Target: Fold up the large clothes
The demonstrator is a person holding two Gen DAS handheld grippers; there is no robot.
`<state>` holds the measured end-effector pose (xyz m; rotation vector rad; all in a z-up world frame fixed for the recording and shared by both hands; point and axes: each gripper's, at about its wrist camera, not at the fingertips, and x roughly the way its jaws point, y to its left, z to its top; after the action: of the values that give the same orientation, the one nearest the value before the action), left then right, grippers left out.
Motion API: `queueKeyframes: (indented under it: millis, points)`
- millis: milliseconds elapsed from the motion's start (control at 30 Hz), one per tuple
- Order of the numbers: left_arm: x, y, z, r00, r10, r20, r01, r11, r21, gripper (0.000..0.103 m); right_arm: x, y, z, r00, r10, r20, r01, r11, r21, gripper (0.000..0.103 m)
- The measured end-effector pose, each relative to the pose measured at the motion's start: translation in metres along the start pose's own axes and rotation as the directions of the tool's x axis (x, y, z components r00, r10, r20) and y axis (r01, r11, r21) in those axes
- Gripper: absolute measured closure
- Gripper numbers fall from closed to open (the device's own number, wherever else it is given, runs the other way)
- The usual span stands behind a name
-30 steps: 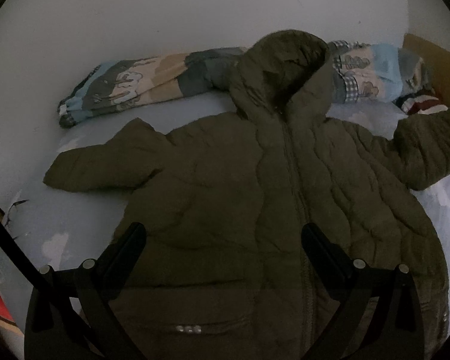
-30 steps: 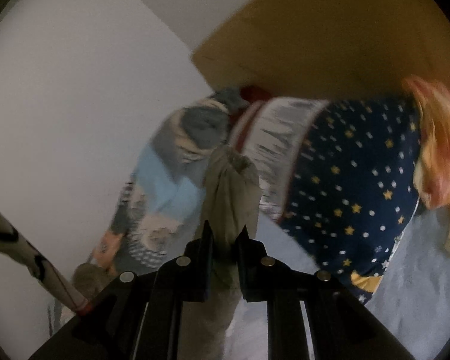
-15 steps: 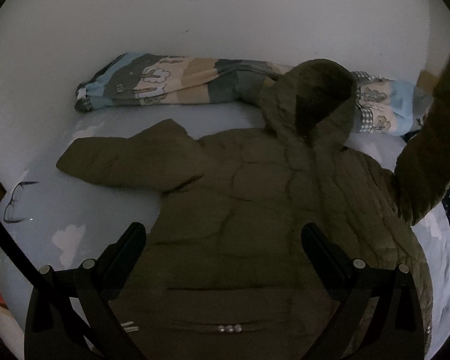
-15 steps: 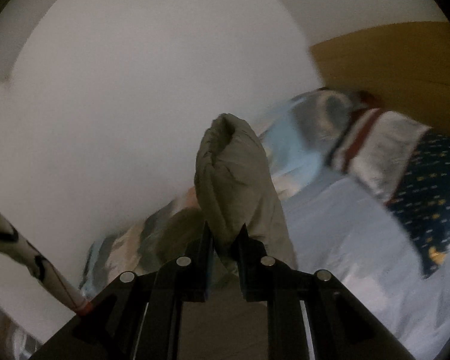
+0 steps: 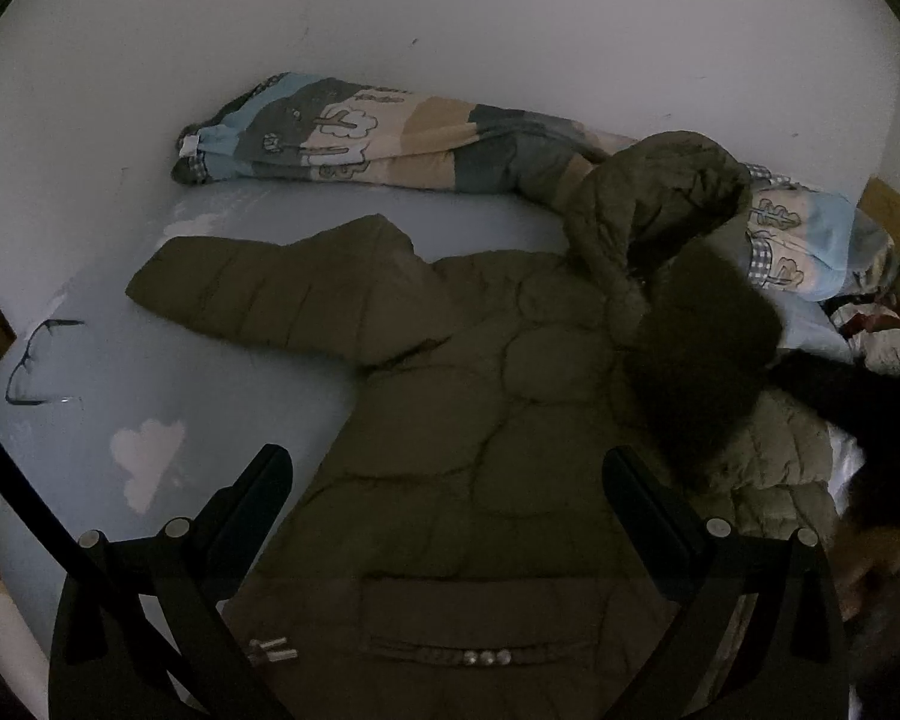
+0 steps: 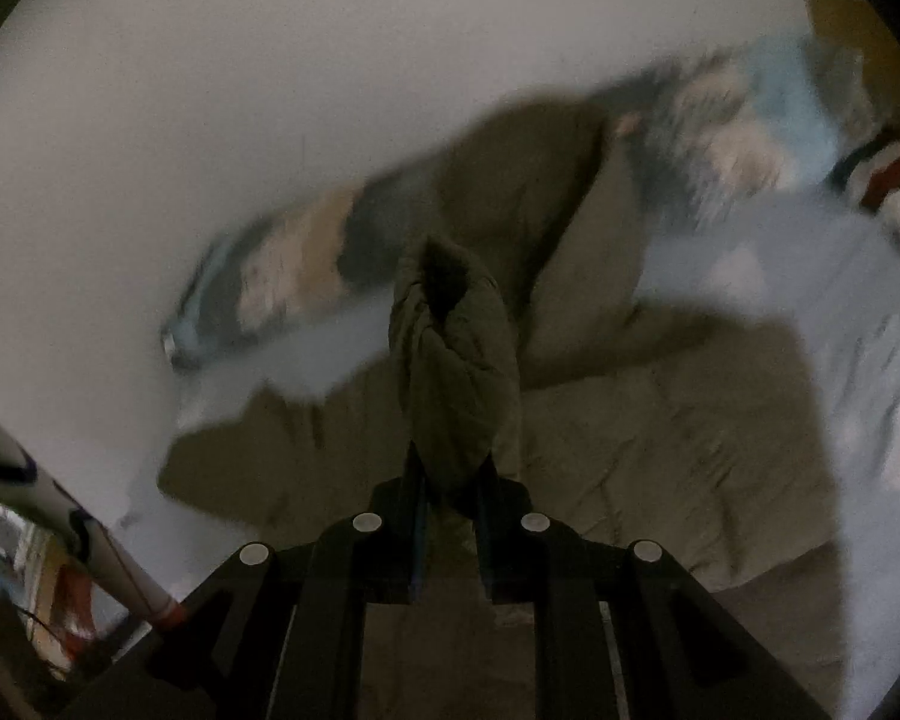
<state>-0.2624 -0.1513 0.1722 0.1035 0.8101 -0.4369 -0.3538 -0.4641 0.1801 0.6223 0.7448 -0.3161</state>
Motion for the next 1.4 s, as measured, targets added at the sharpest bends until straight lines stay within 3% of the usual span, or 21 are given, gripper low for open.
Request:
queueKeyframes:
  millis: [133,267,333,400,467,500,600,700,800,867,1000,1067,1233,1300,1400]
  points:
    - [0.002,0.002,0.001,1.0,0.006,-0.001,-0.006,1.0,-0.01,0.0,0.033,0.029,-0.044,0.998,0.034,-0.047,-0.035,0.999,-0.015,0.089]
    - [0.005,0.003,0.002,1.0,0.005,-0.011,-0.006,1.0,-0.015,0.0,0.046,0.049,-0.063,0.997,0.034,-0.066,-0.036,0.998,-0.042,0.087]
    - [0.006,0.003,0.003,1.0,0.008,-0.009,-0.008,1.0,-0.015,0.0,0.046,0.057,-0.065,0.995,0.054,-0.08,-0.059,0.996,-0.061,0.079]
    - [0.006,0.004,0.003,1.0,0.009,-0.008,-0.009,1.0,-0.018,0.0,0.035,0.063,-0.062,0.99,0.102,-0.094,-0.111,0.989,-0.095,0.056]
    - [0.008,0.004,0.003,1.0,0.007,-0.013,-0.008,1.0,-0.023,0.0,0.015,0.066,-0.056,0.994,0.096,-0.043,-0.101,0.985,-0.137,0.042]
    - [0.01,0.003,0.002,1.0,0.006,-0.019,-0.006,1.0,-0.025,0.0,0.005,0.067,-0.055,0.995,0.102,-0.02,-0.104,0.984,-0.148,0.04]
    - [0.014,0.001,0.002,0.999,0.001,-0.034,-0.002,1.0,-0.024,0.0,-0.022,0.039,-0.036,0.996,0.082,0.036,-0.077,0.99,-0.122,0.04]
    - [0.017,-0.002,0.001,0.999,0.007,-0.036,-0.008,1.0,-0.014,0.0,-0.028,0.002,-0.019,0.996,-0.053,0.067,0.058,0.996,-0.071,0.04]
    - [0.019,-0.006,0.0,0.999,0.017,-0.036,-0.017,1.0,0.001,0.0,-0.016,-0.053,-0.008,0.972,-0.231,0.035,0.232,0.973,-0.004,0.04]
    - [0.023,-0.008,-0.001,0.999,0.022,-0.041,-0.022,1.0,0.007,0.0,-0.006,-0.087,-0.006,0.952,-0.305,0.01,0.305,0.951,0.048,0.04]
    - [0.034,-0.015,-0.002,0.997,0.022,-0.071,-0.021,1.0,0.02,0.0,0.024,-0.143,-0.014,0.921,-0.372,-0.116,0.385,0.913,0.135,0.04]
    - [0.038,-0.018,-0.003,0.996,0.022,-0.085,-0.02,0.999,0.027,0.0,0.039,-0.162,-0.021,0.927,-0.334,-0.168,0.361,0.918,0.167,0.04]
    - [0.04,-0.02,-0.004,0.996,0.02,-0.09,-0.017,0.999,0.033,0.0,0.023,-0.145,-0.011,0.913,-0.382,-0.141,0.4,0.907,0.134,0.04]
    - [0.042,-0.019,-0.004,0.995,0.014,-0.101,-0.011,0.999,0.03,0.0,0.001,-0.119,-0.014,0.936,-0.342,-0.081,0.349,0.93,0.115,0.04]
    - [0.048,-0.019,-0.004,0.992,0.007,-0.127,-0.005,1.0,0.015,0.0,-0.026,-0.083,-0.031,0.953,-0.294,-0.075,0.301,0.947,0.109,0.04]
